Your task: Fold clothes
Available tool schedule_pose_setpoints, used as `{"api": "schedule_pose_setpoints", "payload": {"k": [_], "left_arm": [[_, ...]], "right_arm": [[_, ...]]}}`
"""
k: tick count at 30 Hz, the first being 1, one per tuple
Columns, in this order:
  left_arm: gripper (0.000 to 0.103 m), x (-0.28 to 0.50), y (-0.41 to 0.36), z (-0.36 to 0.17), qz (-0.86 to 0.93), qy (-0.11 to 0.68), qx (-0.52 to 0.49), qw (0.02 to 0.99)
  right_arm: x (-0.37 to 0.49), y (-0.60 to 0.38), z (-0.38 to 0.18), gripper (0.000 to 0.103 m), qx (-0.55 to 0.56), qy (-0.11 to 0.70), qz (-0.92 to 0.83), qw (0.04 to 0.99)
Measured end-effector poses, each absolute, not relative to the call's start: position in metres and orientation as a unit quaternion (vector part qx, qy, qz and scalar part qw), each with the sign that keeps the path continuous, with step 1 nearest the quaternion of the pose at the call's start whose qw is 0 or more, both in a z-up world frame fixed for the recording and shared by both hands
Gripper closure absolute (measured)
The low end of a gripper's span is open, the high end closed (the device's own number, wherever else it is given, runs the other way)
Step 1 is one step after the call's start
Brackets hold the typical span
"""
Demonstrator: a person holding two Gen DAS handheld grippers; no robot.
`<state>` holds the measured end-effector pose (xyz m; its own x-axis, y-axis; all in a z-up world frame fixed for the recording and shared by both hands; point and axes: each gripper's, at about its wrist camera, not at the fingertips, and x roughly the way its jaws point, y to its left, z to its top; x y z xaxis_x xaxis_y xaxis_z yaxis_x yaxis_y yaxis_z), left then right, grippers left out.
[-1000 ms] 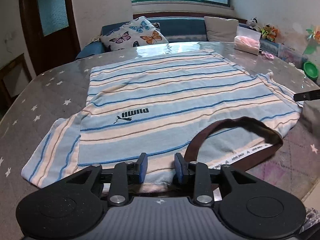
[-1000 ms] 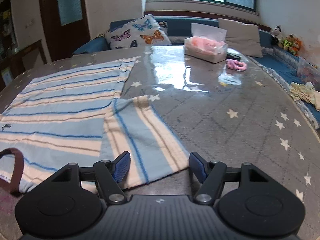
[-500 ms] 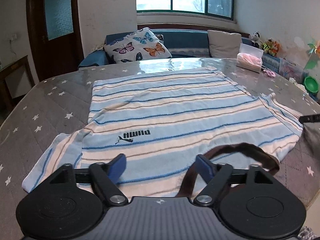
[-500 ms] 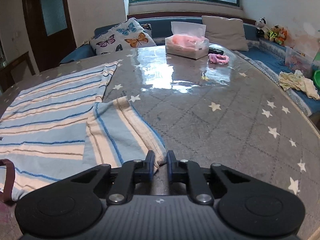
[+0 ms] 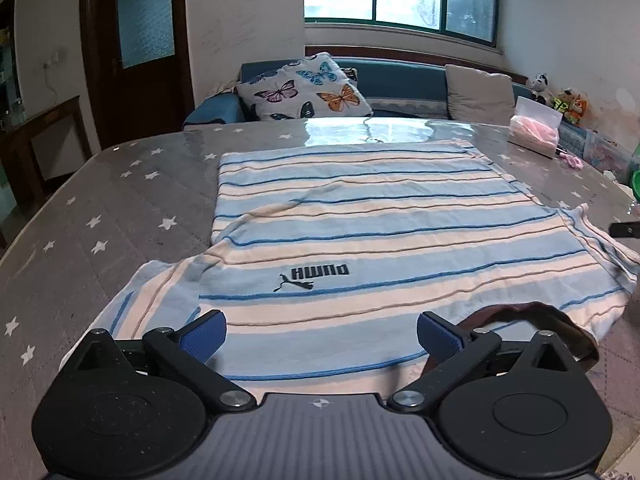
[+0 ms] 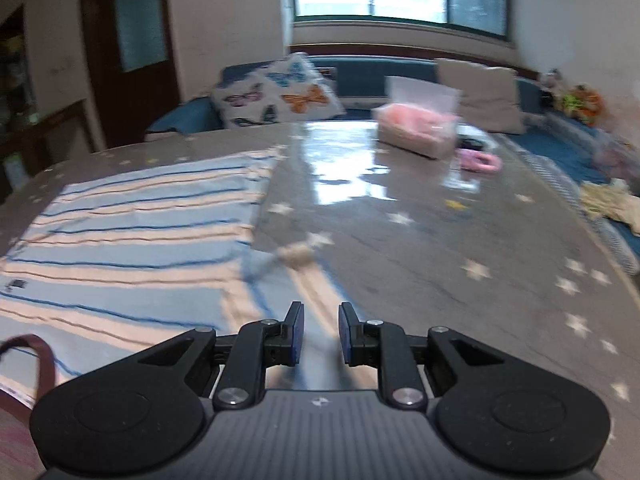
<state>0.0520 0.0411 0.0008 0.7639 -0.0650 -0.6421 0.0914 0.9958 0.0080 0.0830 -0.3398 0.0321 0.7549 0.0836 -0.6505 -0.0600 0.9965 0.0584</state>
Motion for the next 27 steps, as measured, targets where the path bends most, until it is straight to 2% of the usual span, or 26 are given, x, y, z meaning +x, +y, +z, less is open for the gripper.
{"api": "schedule_pose_setpoints", "payload": {"k": [9, 16, 23, 25, 27], "left_arm": [[0.000, 0.058, 0.048, -0.006, -0.023, 0.353, 0.016, 0.935], [0.000, 0.060, 0.049, -0.004, -0.020, 0.353, 0.018, 0.935], [0.000, 0.067, 0.037, 0.000, -0.030, 0.353, 0.021, 0.935], [0.000, 0.069, 0.031, 0.001, -0.035, 0.356, 0.026, 0.934], [0.000, 0.070, 0.023, 0.004, -0.041, 0.354, 0.033, 0.934]], "right_arm": [[0.132, -0.297, 0.024, 0.085, -0.002, 0.348, 0.098, 0.932], [0.149, -0.307, 0.008, 0.085, 0.011, 0.359, 0.086, 0.929], [0.126, -0.323, 0.009, 0.077, 0.013, 0.361, 0.059, 0.931], [0.115, -0.329, 0.011, 0.074, 0.025, 0.356, 0.057, 0.932], [0.103, -0.333, 0.014, 0.066, 0.037, 0.346, 0.053, 0.936]]}}
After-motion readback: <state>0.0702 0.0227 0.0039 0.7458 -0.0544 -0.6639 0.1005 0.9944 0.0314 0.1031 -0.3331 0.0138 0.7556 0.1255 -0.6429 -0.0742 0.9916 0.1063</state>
